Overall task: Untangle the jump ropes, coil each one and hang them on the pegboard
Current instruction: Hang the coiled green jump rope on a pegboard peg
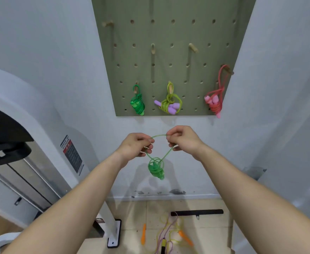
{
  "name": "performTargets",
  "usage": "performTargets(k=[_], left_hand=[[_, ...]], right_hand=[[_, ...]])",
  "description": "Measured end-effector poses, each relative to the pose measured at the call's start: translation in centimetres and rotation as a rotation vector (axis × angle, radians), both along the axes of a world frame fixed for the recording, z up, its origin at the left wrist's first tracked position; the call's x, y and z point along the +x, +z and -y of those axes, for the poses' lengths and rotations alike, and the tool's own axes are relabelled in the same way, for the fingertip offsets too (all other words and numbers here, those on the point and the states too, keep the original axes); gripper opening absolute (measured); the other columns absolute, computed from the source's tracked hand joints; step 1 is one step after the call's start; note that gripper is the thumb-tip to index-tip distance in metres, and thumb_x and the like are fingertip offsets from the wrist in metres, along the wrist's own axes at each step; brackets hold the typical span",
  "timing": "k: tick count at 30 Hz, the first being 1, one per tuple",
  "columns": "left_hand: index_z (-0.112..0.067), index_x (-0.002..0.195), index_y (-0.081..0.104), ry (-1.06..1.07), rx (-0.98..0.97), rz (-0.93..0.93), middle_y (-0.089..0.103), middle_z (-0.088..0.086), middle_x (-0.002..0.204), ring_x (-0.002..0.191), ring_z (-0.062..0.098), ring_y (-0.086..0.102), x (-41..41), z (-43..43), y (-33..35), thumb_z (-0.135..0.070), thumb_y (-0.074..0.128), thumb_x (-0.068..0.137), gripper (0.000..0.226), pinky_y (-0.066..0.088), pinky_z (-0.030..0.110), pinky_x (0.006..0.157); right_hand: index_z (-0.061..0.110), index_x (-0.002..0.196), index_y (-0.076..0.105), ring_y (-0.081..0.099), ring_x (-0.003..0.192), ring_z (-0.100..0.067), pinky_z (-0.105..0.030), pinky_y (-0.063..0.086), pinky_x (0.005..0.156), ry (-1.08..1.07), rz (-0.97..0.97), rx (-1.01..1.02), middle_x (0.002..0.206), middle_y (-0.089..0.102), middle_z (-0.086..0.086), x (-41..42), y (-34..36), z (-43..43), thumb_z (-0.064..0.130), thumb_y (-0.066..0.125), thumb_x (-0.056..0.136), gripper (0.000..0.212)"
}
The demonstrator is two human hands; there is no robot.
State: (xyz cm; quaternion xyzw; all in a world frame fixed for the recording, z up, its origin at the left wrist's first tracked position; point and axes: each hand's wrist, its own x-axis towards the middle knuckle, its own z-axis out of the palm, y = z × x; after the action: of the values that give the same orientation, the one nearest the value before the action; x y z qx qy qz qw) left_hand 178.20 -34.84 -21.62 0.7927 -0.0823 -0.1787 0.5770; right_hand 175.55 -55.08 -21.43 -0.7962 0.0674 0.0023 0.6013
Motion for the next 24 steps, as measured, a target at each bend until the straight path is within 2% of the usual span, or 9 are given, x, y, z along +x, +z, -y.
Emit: performTargets(k=[6, 9, 11, 14, 16, 20, 24], left_hand=[[-0.005, 0.103, 0.069, -0.002, 0.001, 0.079, 0.068, 0.005, 0.083, 0.073, 0.018, 0.067, 1.9, 3.0, 4.5, -0.013, 0.056, 0.098, 0.016, 0.050, 0.026, 0.069], [-0.011, 0.093, 0.070, -0.023, -0.040, 0.150, 0.068, 0.003, 0.080, 0.072, 0.018, 0.066, 3.0, 5.9, 7.1, -0.014, 0.057, 0.099, 0.015, 0.050, 0.028, 0.069], [-0.013, 0.086, 0.069, -0.032, -0.078, 0.193, 0.067, -0.001, 0.073, 0.067, 0.017, 0.065, 3.9, 8.2, 9.0, -0.013, 0.057, 0.099, 0.018, 0.051, 0.027, 0.066], [0.000, 0.104, 0.064, 0.002, -0.149, 0.207, 0.063, 0.007, 0.076, 0.060, 0.017, 0.064, 6.0, 11.8, 11.6, -0.001, 0.051, 0.100, 0.014, 0.054, 0.024, 0.056], [0.004, 0.112, 0.060, 0.022, -0.168, 0.248, 0.062, 0.009, 0.079, 0.062, 0.018, 0.063, 7.7, 14.1, 13.2, 0.004, 0.047, 0.100, 0.018, 0.054, 0.023, 0.055], [-0.003, 0.109, 0.060, 0.095, -0.182, 0.331, 0.067, 0.006, 0.078, 0.065, 0.017, 0.064, 11.4, 17.9, 15.9, -0.001, 0.050, 0.100, 0.014, 0.051, 0.022, 0.056], [-0.013, 0.101, 0.063, 0.198, -0.150, 0.381, 0.074, 0.004, 0.087, 0.070, 0.020, 0.061, 15.5, 20.3, 17.5, -0.011, 0.059, 0.097, 0.006, 0.049, 0.026, 0.061]], right_hand=[[0.009, 0.087, 0.065, 0.064, 0.061, -0.016, -0.026, 0.050, 0.061, -0.038, 0.101, 0.004, 0.073, 0.064, -0.005, 1.2, 4.5, 2.6, 0.003, 0.068, 0.090, 0.007], [0.009, 0.084, 0.066, 0.059, 0.056, -0.013, -0.024, 0.049, 0.057, -0.097, 0.173, 0.011, 0.066, 0.063, 0.005, 2.3, 7.1, 5.1, 0.000, 0.067, 0.090, 0.011], [0.010, 0.085, 0.067, 0.058, 0.058, -0.015, -0.028, 0.049, 0.059, -0.153, 0.217, -0.006, 0.064, 0.062, -0.001, 3.6, 8.7, 7.0, -0.002, 0.065, 0.090, 0.013], [0.014, 0.083, 0.068, 0.058, 0.059, -0.017, -0.032, 0.050, 0.063, -0.213, 0.276, -0.006, 0.067, 0.062, -0.006, 5.8, 11.1, 10.0, -0.005, 0.060, 0.088, 0.021], [0.015, 0.083, 0.068, 0.059, 0.060, -0.016, -0.032, 0.052, 0.064, -0.226, 0.322, -0.006, 0.068, 0.063, -0.006, 7.4, 13.0, 11.9, -0.006, 0.059, 0.089, 0.023], [0.019, 0.084, 0.070, 0.061, 0.063, -0.015, -0.034, 0.055, 0.067, -0.256, 0.399, 0.001, 0.071, 0.066, -0.002, 11.4, 16.2, 14.9, -0.005, 0.061, 0.088, 0.025], [0.020, 0.085, 0.070, 0.061, 0.067, -0.016, -0.032, 0.054, 0.064, -0.257, 0.429, 0.006, 0.073, 0.066, -0.002, 15.7, 18.4, 16.2, -0.003, 0.060, 0.090, 0.025]])
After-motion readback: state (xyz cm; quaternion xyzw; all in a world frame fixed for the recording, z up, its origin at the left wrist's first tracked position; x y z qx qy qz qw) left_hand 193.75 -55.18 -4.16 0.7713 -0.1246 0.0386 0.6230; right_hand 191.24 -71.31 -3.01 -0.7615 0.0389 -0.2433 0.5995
